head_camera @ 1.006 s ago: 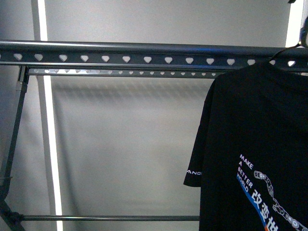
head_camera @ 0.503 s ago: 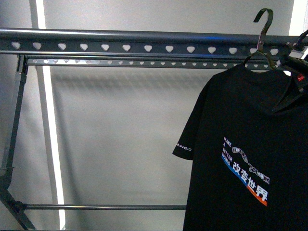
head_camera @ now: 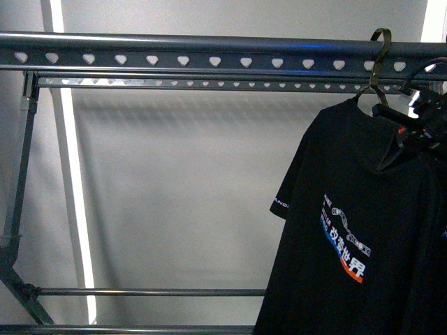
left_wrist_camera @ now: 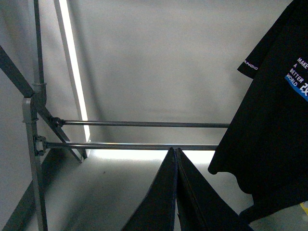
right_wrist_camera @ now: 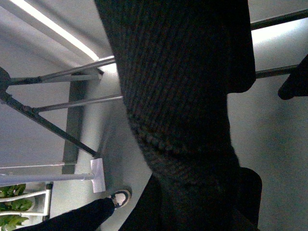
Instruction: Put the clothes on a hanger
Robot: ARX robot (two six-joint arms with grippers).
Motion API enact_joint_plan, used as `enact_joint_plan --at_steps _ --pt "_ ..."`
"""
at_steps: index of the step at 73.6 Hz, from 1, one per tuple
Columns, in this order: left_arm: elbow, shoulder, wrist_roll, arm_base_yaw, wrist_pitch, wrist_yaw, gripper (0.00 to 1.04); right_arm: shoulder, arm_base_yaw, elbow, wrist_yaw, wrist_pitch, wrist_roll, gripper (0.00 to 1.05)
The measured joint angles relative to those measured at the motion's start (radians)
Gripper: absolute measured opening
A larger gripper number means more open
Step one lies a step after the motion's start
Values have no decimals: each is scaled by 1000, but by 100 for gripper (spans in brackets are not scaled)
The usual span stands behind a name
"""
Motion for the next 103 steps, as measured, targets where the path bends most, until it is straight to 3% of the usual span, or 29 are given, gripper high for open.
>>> enact_joint_plan --at_steps 15,36,39,49,54,61,69,75,79,88,93,103 --pt "-21 -91 1 0 -47 0 4 -58 7 -191 -8 127 -6 8" --pt "-21 -239 1 0 -190 0 4 -267 -10 -372 24 418 -50 63" --pt "-21 -265 1 0 -216 0 4 -381 -16 -455 27 508 -66 76" --pt "-21 -311 1 0 -262 0 4 -677 -30 -719 95 769 -115 99" --pt "-21 -334 1 0 -285 0 4 -872 -45 -919 120 939 -140 97" --pt "-21 -359 1 0 -310 0 4 -1133 -65 -1183 151 1061 -163 97" --pt "-21 -388 1 0 -339 0 4 -1429 -85 -1457 191 1092 -177 97" --pt "-21 -507 2 0 -489 3 4 -1668 -88 -1645 256 1081 -196 97" --pt "-21 -542 3 0 -504 2 4 -1774 -85 -1715 277 1083 -196 96" --pt "-21 -552 3 0 -508 -1 4 -1938 55 -1777 337 682 -196 72" --pt "-21 -552 3 0 -510 0 4 -1956 72 -1867 350 649 -196 52" --pt "-21 -552 3 0 -510 1 28 -1999 73 -1888 350 665 -196 26"
